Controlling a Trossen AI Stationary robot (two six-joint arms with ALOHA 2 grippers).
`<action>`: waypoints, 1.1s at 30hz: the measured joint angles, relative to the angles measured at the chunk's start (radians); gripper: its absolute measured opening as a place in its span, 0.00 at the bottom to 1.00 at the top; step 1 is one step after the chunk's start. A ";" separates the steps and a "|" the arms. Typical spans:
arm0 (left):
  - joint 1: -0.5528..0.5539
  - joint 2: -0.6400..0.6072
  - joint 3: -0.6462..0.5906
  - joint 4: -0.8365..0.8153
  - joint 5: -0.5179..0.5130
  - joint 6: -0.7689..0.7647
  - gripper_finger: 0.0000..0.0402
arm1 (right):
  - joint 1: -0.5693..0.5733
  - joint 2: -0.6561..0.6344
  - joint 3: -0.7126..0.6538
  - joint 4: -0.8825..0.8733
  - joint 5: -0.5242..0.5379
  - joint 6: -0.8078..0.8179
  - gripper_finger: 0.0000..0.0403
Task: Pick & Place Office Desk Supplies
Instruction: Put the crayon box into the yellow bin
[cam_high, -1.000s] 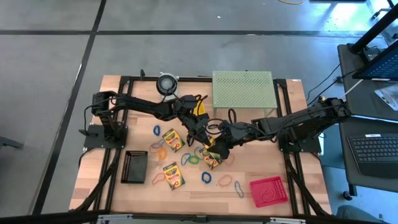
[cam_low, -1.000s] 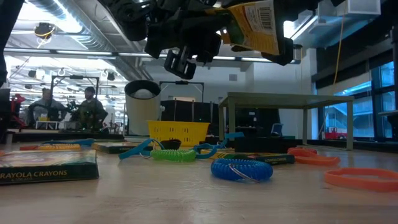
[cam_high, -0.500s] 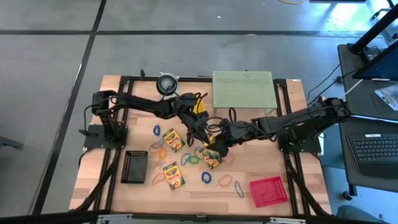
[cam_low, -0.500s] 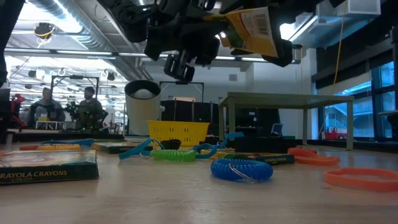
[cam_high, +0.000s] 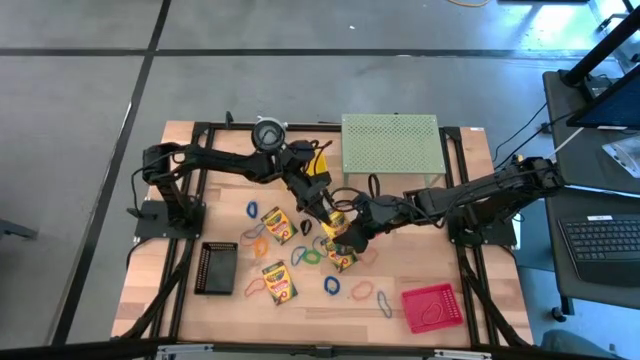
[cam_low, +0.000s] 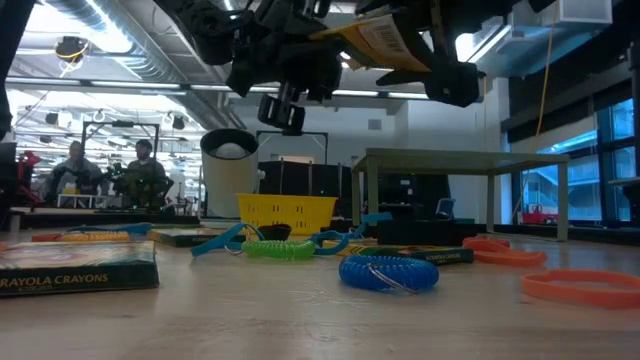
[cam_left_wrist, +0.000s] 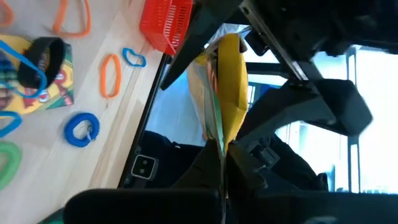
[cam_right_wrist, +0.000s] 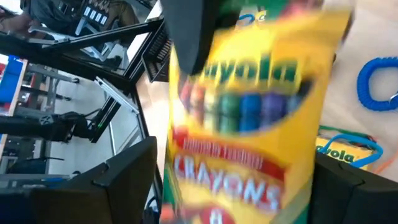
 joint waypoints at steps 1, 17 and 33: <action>0.007 -0.008 0.000 -0.018 0.007 0.013 0.00 | 0.000 0.000 0.000 0.000 0.000 0.006 0.79; 0.167 -0.117 -0.001 -0.444 -0.058 0.365 0.00 | -0.001 0.000 0.000 0.001 0.017 0.014 0.79; 0.235 -0.161 -0.002 -0.515 -0.105 0.439 0.00 | 0.000 -0.002 0.000 0.017 0.058 0.032 0.79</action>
